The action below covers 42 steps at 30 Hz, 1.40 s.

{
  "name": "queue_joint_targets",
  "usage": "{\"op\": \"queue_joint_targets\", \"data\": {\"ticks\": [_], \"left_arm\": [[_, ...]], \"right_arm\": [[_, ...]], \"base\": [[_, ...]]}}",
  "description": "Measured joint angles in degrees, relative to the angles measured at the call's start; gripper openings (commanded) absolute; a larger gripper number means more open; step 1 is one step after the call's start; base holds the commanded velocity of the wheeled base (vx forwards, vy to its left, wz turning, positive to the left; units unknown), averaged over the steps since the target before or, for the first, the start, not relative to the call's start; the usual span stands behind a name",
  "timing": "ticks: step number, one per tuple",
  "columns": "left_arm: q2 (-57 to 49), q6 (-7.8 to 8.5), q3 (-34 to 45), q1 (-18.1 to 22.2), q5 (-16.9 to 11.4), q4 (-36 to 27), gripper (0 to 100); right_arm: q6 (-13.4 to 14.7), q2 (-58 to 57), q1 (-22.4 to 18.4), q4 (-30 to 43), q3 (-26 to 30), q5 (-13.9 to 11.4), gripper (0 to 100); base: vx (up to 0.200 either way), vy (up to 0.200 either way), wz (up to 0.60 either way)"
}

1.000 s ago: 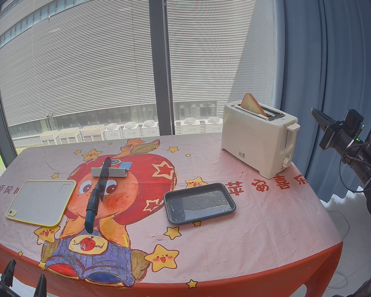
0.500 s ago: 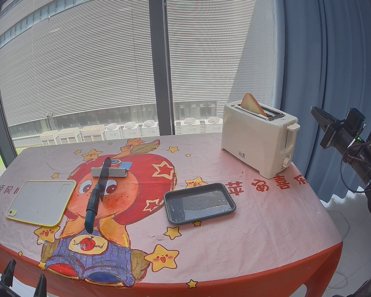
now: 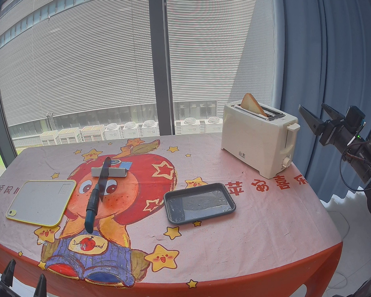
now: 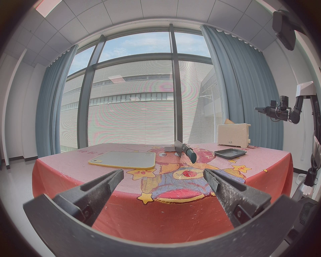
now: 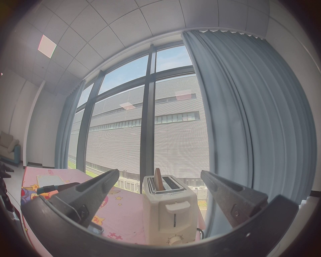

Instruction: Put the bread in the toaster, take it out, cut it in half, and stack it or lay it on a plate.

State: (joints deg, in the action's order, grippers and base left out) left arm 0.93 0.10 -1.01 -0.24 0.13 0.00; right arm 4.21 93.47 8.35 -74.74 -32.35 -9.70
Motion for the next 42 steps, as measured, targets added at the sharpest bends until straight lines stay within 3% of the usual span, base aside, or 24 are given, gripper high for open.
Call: {"op": "queue_joint_targets", "data": {"ticks": [5,11,15,20,32,42], "left_arm": [[0.00,0.00,0.00,0.00,0.00,0.00,100],[0.00,0.00,0.00,-0.02,0.00,0.00,100],[0.00,0.00,0.00,-0.02,0.00,0.00,100],[0.00,0.00,0.00,-0.02,0.00,0.00,100],[0.00,-0.02,0.00,-0.02,-0.02,0.00,100],[0.00,0.00,0.00,0.00,-0.02,0.00,100]], "right_arm": [[0.55,0.24,1.51,-0.77,-1.24,2.45,100],[3.56,0.85,0.77,-0.85,-0.94,1.56,100],[3.89,1.02,-0.30,-0.23,-1.10,-0.26,100],[3.58,1.62,-2.02,2.46,-4.41,-0.77,100],[-1.34,2.21,-4.30,24.08,-14.82,-2.39,100],[-2.95,1.11,-4.06,43.46,-23.69,-3.02,100]], "base": [[0.000,0.000,0.00],[0.000,0.000,0.00],[0.000,0.000,0.00],[0.000,0.000,0.00],[0.000,0.000,0.00],[0.000,0.000,0.00]]}}
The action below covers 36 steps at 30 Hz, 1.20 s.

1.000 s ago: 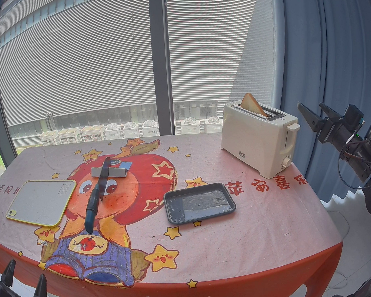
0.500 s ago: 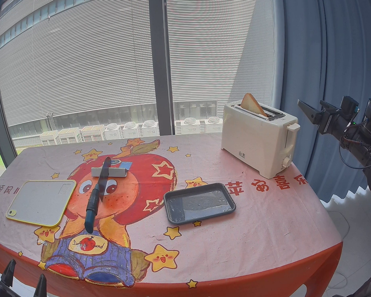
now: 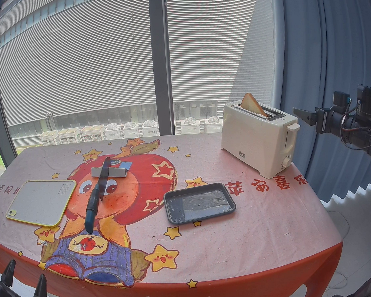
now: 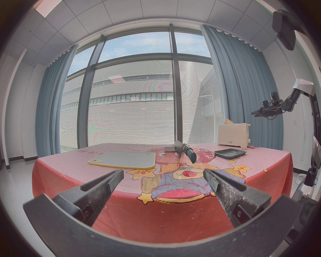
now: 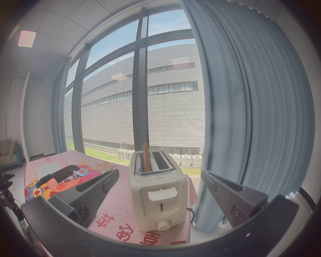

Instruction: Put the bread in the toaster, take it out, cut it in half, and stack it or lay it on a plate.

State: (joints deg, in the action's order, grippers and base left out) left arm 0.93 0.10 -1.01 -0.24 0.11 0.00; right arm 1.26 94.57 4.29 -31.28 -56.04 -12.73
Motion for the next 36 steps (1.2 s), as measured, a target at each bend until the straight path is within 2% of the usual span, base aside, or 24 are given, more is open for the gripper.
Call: {"op": "queue_joint_targets", "data": {"ticks": [8,13,23,36], "left_arm": [[0.00,0.00,0.00,0.00,0.00,0.00,100],[0.00,-0.02,0.00,0.00,0.00,0.00,100],[0.00,0.00,0.00,-0.02,0.21,0.00,100],[0.00,-0.20,0.00,0.06,0.33,0.02,100]], "right_arm": [[-0.15,-0.83,0.02,12.89,-9.56,-0.07,100],[-0.24,-0.91,0.09,17.41,-13.31,-0.10,100],[-0.28,-0.39,1.07,21.08,-17.52,0.09,100],[-0.28,2.45,3.10,20.50,-18.60,1.62,100]], "base": [[0.000,0.000,0.00],[0.000,0.000,0.00],[0.000,0.000,0.00],[0.031,0.000,0.00]]}}
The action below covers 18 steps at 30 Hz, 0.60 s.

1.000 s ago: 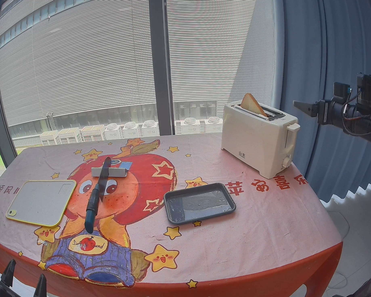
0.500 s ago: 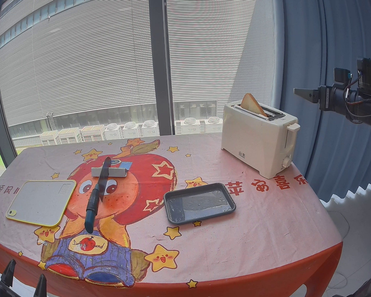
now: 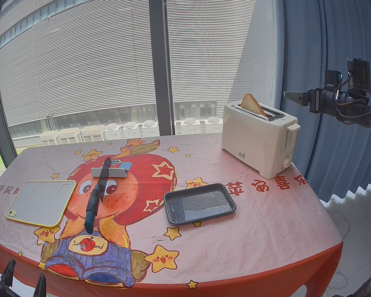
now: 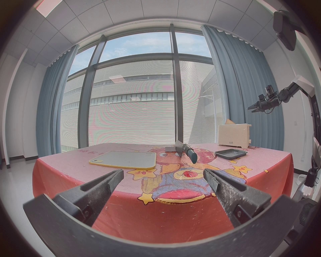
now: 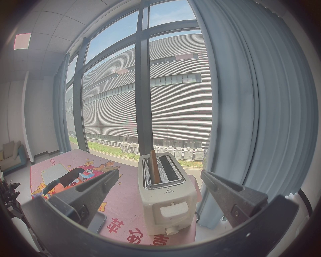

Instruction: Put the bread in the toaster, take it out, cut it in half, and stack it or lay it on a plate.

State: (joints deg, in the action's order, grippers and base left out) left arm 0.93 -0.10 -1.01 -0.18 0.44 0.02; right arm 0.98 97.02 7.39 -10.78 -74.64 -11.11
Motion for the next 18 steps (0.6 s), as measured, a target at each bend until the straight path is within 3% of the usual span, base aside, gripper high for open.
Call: {"op": "queue_joint_targets", "data": {"ticks": [6,9,18], "left_arm": [[0.00,-0.04,0.00,0.00,0.02,0.02,100],[0.00,-0.04,0.00,0.00,0.00,0.02,100],[0.00,0.15,0.00,0.00,0.00,0.00,100]], "right_arm": [[-0.43,1.05,0.16,0.29,-1.23,0.24,100],[-1.77,1.65,0.33,0.41,-1.65,0.24,100],[-2.76,3.44,1.87,-0.15,-1.71,0.49,100]], "base": [[0.000,0.000,0.00],[0.200,0.000,0.00],[0.000,0.000,0.00]]}}
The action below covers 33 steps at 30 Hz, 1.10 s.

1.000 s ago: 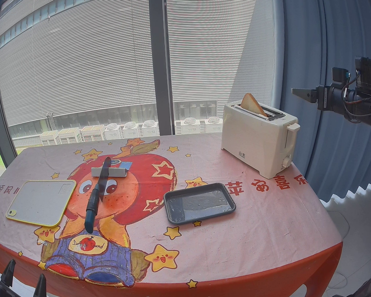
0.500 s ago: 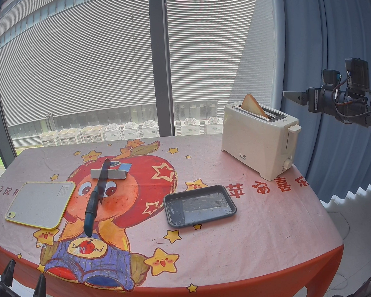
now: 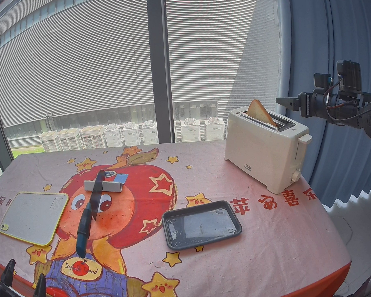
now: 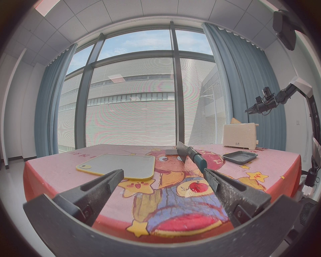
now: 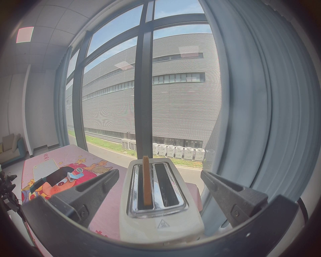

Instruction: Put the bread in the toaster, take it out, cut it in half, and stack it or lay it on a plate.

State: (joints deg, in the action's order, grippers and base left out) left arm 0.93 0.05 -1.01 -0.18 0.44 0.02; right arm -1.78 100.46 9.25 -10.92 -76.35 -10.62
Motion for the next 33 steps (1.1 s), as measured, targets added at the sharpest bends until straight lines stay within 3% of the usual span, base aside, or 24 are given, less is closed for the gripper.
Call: {"op": "queue_joint_targets", "data": {"ticks": [13,27,33], "left_arm": [[0.00,0.05,0.00,0.00,0.00,-0.02,100],[0.00,0.05,0.00,0.00,0.02,-0.02,100],[0.00,0.05,0.00,0.00,0.05,-0.02,100]], "right_arm": [[-1.37,2.57,3.45,-0.18,0.50,2.66,100],[-1.37,7.31,6.47,-3.68,-2.06,7.97,100],[-1.30,9.31,6.60,-3.90,-3.28,8.46,100]], "base": [[0.000,0.000,0.00],[0.000,0.000,0.00],[0.000,0.000,0.00]]}}
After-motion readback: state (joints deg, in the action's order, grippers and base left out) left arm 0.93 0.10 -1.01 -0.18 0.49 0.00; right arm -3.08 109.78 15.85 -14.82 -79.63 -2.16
